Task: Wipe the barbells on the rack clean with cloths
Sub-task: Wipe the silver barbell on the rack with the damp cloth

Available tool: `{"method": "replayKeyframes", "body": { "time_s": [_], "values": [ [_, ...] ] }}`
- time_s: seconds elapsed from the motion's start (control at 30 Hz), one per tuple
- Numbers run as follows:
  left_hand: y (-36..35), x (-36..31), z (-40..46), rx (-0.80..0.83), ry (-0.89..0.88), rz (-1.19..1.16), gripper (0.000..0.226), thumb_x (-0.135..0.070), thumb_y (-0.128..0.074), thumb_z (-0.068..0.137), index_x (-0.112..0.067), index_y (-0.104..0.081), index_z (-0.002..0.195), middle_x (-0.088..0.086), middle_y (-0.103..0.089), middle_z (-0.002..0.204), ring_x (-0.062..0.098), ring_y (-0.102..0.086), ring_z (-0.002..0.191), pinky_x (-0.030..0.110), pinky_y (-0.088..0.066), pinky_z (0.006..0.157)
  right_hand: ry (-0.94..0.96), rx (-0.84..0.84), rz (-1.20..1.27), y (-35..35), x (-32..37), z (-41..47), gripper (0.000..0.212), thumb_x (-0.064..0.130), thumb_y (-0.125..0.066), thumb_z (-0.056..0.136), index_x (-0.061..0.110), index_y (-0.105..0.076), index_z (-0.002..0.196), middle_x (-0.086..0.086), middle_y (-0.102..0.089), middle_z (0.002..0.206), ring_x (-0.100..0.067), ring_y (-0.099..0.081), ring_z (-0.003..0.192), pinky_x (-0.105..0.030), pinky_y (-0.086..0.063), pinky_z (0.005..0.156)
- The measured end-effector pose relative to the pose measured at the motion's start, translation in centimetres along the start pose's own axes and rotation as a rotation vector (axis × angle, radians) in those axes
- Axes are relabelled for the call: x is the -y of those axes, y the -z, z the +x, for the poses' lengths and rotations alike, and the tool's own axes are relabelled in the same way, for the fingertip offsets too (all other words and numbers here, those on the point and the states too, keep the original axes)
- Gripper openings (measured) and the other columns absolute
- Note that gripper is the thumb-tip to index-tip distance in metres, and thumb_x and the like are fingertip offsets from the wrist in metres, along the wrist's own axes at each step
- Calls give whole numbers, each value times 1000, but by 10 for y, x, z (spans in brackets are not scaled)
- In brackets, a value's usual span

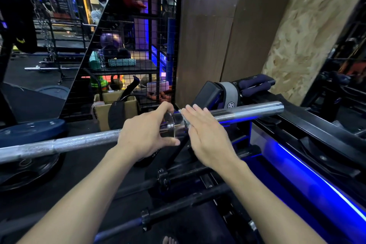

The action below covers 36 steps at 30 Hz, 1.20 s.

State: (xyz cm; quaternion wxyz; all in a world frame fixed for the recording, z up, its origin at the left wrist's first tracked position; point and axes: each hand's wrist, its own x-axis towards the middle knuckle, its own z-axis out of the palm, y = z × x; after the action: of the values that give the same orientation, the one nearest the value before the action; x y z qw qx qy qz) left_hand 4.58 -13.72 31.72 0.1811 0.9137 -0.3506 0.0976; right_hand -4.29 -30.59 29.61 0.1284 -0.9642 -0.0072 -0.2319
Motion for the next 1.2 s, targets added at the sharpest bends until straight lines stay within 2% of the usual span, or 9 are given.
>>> {"method": "replayKeyframes", "body": {
  "time_s": [0.17, 0.27, 0.37, 0.43, 0.57, 0.73, 0.97, 1.07, 1.2],
  "values": [
    [-1, 1, -1, -28, -13, 27, 77, -75, -74, 70, -45, -27, 125, -17, -58, 92, 18, -58, 77, 33, -42, 61, -195, -65, -132, 21, -67, -2, 73, 31, -14, 88, 14, -50, 149, -5, -50, 154, -34, -37, 146, -47, -16, 125],
    [-1, 4, 2, 22, -24, 2, 77, -81, -64, 73, -45, -28, 130, -18, -60, 101, 17, -61, 84, 33, -43, 66, -332, -119, -104, 24, -78, 1, 64, 25, -21, 92, 11, -54, 146, -8, -52, 152, -33, -34, 148, -41, -13, 126],
    [0, 6, 6, 84, 51, -66, 83, -91, -34, 77, -38, -38, 141, -14, -65, 114, 19, -65, 106, 35, -44, 77, -168, -103, -56, 8, -42, 7, 56, 18, -31, 93, 8, -58, 142, -10, -55, 148, -33, -40, 144, -44, -18, 124],
    [0, 5, 9, 103, 85, -33, 81, -90, -25, 79, -35, -51, 133, -11, -68, 110, 20, -64, 101, 36, -41, 75, -12, -81, -26, -7, -15, 6, 55, 21, -30, 96, 8, -57, 141, -9, -56, 147, -32, -43, 143, -45, -22, 123],
    [1, 5, 11, 104, 63, -58, 69, -91, -32, 79, -37, -58, 114, -12, -67, 95, 18, -63, 91, 35, -41, 69, 2, -27, -67, -1, -21, 5, 67, 33, -18, 93, 18, -51, 149, 1, -49, 154, -23, -35, 149, -42, -16, 126],
    [4, 4, 7, 70, 58, -111, 74, -88, -51, 75, -39, -47, 131, -12, -67, 111, 22, -64, 105, 38, -48, 81, -249, -89, -173, 17, -66, 2, 62, 24, -23, 94, 17, -50, 149, -2, -50, 154, -31, -33, 149, -45, -17, 126],
    [-5, -1, 1, -41, -18, -1, 75, -78, -70, 71, -41, -27, 120, -13, -65, 90, 20, -63, 77, 35, -44, 62, 91, -129, -312, -15, -17, -19, 69, 16, -43, 86, 13, -38, 155, -5, -41, 159, -25, -33, 150, -49, -20, 124],
    [-5, 4, 4, -14, -20, 28, 79, -88, -53, 74, -41, -28, 131, -12, -64, 86, 21, -66, 80, 35, -42, 64, 71, -124, -428, -9, -39, -16, 66, 22, -38, 88, 16, -43, 154, 2, -45, 158, -27, -37, 148, -53, -14, 123],
    [-8, 8, 7, 39, 39, 35, 85, -90, -17, 80, -34, -45, 137, -6, -69, 101, 26, -65, 99, 37, -41, 73, -232, -139, -426, 11, -85, -11, 62, 24, -29, 92, 18, -46, 151, 1, -51, 153, -32, -36, 147, -55, -16, 124]
  ]
}}
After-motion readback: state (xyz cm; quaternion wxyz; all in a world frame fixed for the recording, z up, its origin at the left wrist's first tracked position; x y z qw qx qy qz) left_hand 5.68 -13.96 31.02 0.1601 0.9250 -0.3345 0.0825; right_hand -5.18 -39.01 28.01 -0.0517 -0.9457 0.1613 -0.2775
